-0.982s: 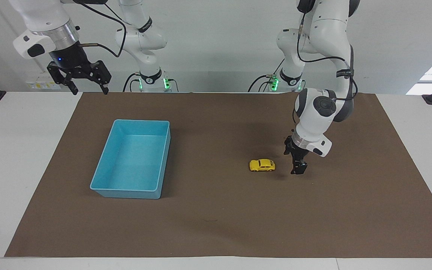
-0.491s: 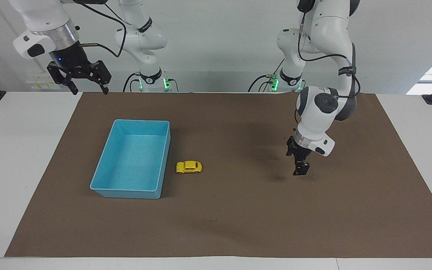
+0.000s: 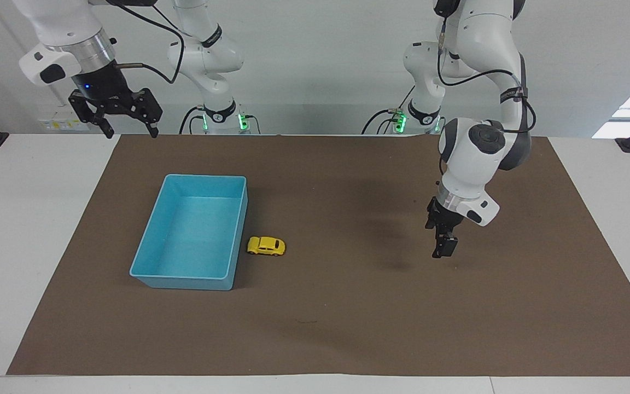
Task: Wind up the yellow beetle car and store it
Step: 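Release the car with the left gripper so it rolls toward the bin, then retract the left gripper while the right gripper moves toward the bin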
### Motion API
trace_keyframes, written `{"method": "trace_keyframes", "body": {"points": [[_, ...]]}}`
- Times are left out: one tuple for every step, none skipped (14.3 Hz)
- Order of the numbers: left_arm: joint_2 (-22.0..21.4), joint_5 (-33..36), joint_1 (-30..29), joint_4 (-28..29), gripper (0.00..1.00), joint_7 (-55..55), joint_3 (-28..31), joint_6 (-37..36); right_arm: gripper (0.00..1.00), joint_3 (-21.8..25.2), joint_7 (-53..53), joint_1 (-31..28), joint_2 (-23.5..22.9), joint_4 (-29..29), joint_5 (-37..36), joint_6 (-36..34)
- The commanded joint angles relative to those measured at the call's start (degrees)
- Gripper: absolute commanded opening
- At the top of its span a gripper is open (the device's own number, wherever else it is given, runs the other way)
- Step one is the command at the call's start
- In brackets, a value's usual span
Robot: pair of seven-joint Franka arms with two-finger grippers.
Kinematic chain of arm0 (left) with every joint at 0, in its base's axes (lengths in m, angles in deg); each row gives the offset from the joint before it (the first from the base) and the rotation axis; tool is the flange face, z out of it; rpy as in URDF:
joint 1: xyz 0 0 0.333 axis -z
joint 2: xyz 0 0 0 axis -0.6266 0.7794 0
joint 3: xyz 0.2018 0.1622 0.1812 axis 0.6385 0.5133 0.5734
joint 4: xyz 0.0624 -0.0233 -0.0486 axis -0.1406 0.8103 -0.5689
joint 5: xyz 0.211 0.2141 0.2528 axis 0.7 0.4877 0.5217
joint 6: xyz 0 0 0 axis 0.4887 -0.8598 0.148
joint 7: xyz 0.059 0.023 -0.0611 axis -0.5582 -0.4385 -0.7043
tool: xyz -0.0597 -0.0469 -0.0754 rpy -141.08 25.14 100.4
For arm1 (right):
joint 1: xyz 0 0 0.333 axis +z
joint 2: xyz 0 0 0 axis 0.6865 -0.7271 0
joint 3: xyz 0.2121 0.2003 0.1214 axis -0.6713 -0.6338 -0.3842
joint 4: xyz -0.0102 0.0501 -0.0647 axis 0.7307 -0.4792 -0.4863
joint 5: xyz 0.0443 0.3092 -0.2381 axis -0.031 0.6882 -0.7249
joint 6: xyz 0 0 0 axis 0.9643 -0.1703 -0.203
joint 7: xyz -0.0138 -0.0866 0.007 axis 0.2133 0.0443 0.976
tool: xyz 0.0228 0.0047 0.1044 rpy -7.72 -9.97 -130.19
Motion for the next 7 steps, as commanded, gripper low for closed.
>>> {"method": "trace_keyframes", "body": {"points": [[-2.4,1.0,-1.2,-0.7,1.00,5.2,0.0,-2.0,1.00,-0.2,0.4,0.0,0.8,-1.0,-0.1,0.4],[-3.4,1.0,-2.4,-0.6,1.00,7.1,-0.1,-2.1,1.00,-0.4,0.4,0.1,0.8,-1.0,-0.1,0.6],[-4.2,1.0,-2.6,-0.6,1.00,9.3,-0.1,-2.7,1.00,-0.3,0.4,-0.1,0.8,-1.0,-0.1,0.6],[-5.0,1.0,-2.8,-0.5,1.00,12.0,-0.1,-3.6,1.00,-0.2,0.4,-0.2,0.8,-1.0,-0.1,0.6],[-6.0,0.9,-3.6,-0.3,1.00,15.6,-0.1,-4.0,1.00,-0.2,0.4,-0.1,0.8,-1.0,-0.1,0.6],[-6.7,0.9,-4.0,-0.2,1.00,18.7,-0.1,-4.1,1.00,-0.3,-0.1,0.0,0.8,-1.0,-0.1,0.0],[-7.4,0.9,-4.1,-0.1,1.00,22.2,0.0,-4.7,1.00,-0.6,-0.1,0.1,0.9,-1.0,-0.1,-0.2]]}}
